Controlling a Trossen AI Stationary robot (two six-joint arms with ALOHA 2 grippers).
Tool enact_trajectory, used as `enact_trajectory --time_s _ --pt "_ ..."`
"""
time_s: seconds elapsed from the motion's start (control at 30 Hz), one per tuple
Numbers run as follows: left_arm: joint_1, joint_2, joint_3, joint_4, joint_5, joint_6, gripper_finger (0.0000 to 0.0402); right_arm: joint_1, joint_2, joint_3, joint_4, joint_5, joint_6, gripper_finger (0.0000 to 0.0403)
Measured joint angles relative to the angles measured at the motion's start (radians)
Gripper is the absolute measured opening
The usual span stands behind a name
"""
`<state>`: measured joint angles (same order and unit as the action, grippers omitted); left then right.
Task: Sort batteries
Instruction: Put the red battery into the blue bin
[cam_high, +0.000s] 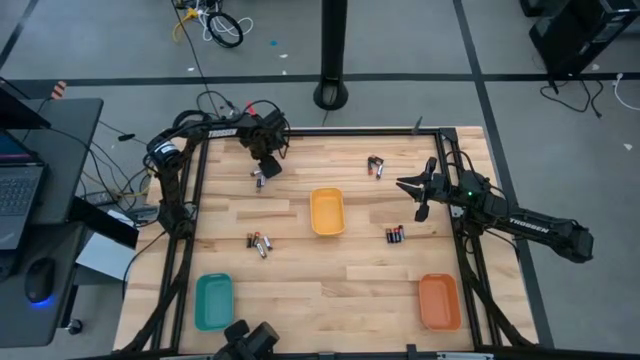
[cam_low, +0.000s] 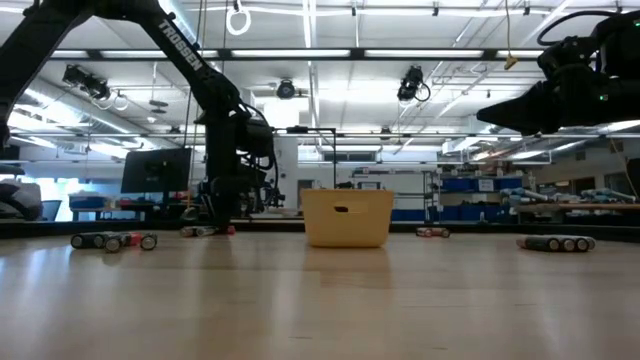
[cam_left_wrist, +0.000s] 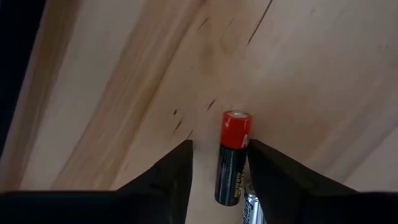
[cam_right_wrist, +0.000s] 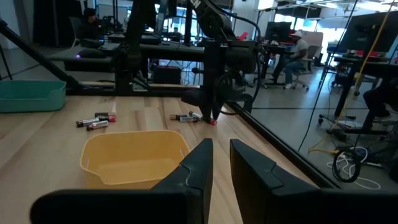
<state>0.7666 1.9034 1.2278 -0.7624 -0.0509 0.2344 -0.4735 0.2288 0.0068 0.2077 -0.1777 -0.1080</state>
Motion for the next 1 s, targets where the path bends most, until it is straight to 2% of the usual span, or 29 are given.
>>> enact_trajectory --time_s 0.2,0.33,0.47,0.7,1.0 --pt "0.0 0.0 0.0 -0.001 0.004 0.0 0.0113 0.0 0.0 0.0 0.0 0.0 0.0 0.0067" --pt "0.0 0.0 -0.001 -0.001 0.068 0.0 0.0078 0.0 0.0 0.0 0.0 0.0 0.0 0.0067" --pt "0.0 0.0 0.0 -0.001 0.088 0.0 0.0051 0.0 0.0 0.0 0.0 0.0 0.0 0.0067" --pt "-0.003 0.0 0.022 -0.038 0.079 0.0 0.0048 0.0 0.0 0.0 0.0 0.0 0.0 0.0067" --pt "-0.095 -0.081 0.177 -0.181 0.008 -0.006 0.0047 0.0 0.0 0.0 0.0 0.0 0.0 0.0067"
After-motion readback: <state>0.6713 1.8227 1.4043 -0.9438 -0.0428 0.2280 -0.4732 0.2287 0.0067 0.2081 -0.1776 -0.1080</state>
